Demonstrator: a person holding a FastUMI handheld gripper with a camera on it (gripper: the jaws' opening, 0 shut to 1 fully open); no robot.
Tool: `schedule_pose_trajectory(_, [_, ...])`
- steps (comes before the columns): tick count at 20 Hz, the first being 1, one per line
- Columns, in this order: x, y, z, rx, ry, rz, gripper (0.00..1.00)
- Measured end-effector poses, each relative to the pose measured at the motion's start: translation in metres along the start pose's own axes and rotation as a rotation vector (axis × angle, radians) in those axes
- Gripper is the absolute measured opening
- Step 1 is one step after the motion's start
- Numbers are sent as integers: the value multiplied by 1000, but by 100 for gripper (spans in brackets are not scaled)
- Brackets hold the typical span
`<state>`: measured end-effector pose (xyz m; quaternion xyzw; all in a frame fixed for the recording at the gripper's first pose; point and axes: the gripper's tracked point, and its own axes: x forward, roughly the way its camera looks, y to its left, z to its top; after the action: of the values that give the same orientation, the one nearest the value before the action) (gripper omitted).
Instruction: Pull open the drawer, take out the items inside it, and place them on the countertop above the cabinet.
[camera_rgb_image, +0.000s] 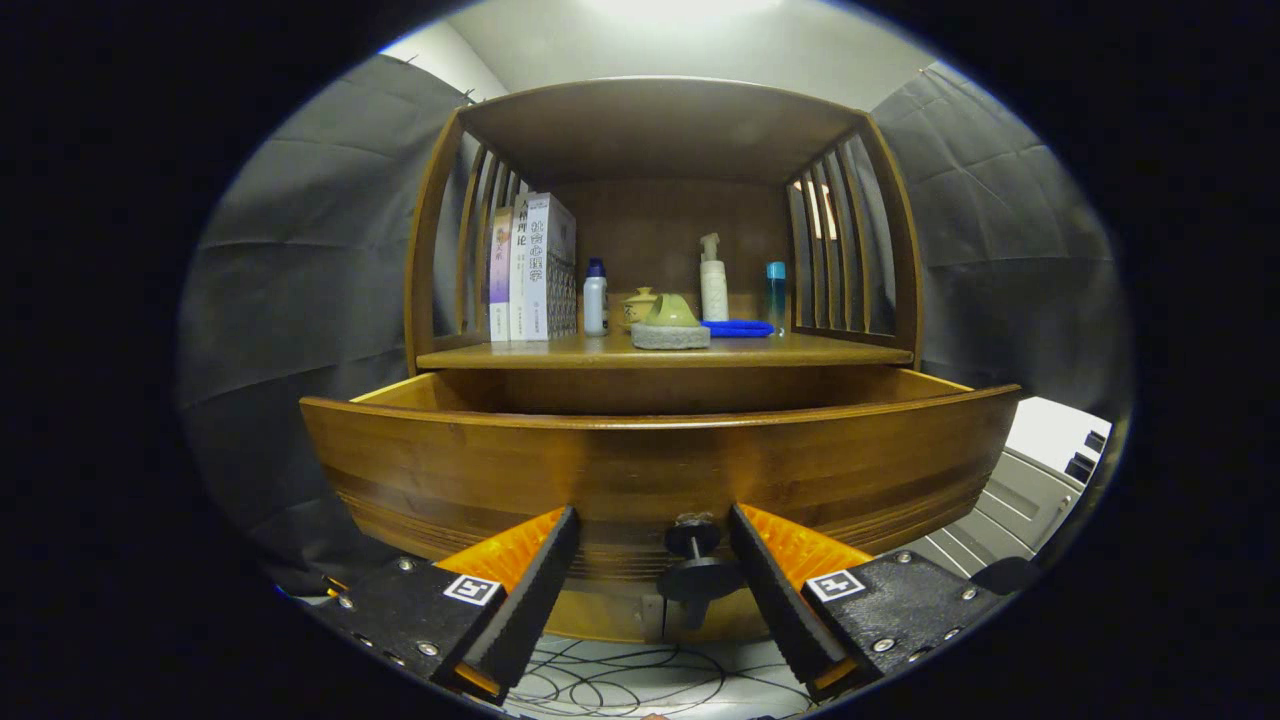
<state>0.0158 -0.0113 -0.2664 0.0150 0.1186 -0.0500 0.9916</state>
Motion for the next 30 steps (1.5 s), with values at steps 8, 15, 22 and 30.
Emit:
schedule_pose_trajectory(8, [45,3,-2,-45,22,-24,95])
schedule_pose_trajectory(15, [86,3,0,-68,21,-25,95])
schedule_pose_trajectory(22, [110,2,3,-88,26,-25,95])
schedule_pose_trajectory(30, [123,1,4,-78,19,-21,95])
